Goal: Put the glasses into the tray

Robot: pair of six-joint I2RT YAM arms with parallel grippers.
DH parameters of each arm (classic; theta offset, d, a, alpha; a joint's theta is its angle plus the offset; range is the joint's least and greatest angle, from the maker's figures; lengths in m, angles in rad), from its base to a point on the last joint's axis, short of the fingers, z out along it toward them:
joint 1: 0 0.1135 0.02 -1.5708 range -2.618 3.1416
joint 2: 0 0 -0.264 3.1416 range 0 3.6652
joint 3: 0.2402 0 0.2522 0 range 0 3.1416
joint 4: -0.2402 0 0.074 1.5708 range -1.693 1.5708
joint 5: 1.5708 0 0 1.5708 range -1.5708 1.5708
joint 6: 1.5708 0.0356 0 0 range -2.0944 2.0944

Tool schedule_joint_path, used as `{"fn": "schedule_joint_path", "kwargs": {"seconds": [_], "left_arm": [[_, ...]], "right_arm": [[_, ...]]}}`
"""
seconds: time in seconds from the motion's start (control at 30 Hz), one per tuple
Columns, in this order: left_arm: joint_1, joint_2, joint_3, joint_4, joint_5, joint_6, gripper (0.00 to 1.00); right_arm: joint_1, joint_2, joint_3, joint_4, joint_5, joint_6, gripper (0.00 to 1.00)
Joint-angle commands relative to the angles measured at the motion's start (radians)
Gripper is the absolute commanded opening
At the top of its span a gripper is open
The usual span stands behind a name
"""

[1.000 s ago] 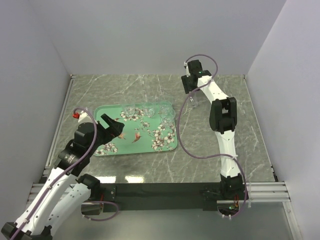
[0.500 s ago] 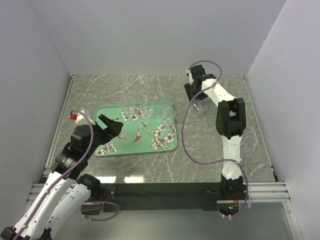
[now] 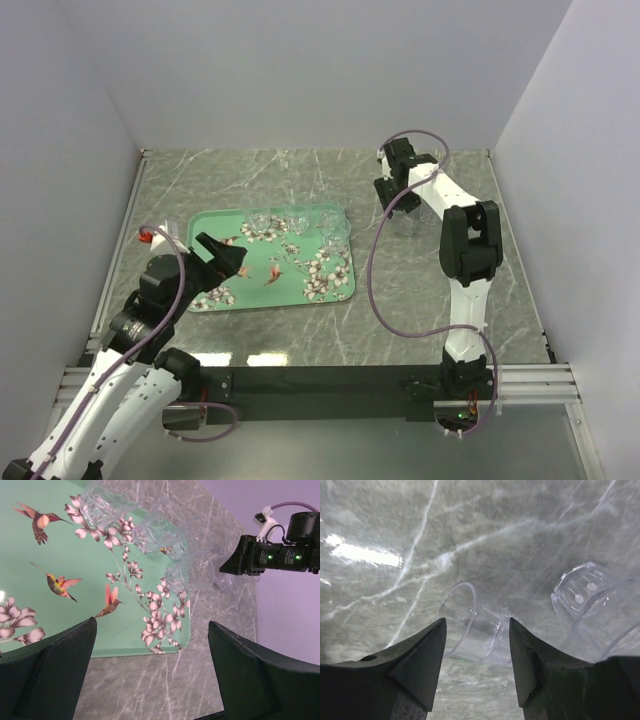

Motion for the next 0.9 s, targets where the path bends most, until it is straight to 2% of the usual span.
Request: {"fn": "schedule_joint_path", "kwargs": {"seconds": [0.0, 0.53, 0.87], "left_arm": [[0.003, -0.027, -0.004, 0.024, 0.011, -0.008, 0.99], [0.003, -0.073, -0.017, 0.015, 0.005, -0.015, 1.00], [0.004, -0.100, -0.015, -0.005, -0.004, -0.010, 0.99]], "right_arm": [[-0.001, -0.057, -0.011, -0.028, 0.035, -0.014, 0.59], [0.065, -0.134, -0.109, -0.013, 0.237, -0.092, 0.50], [0.109, -0.148, -0.181, 0.056, 0.346, -0.164, 0.45]]}}
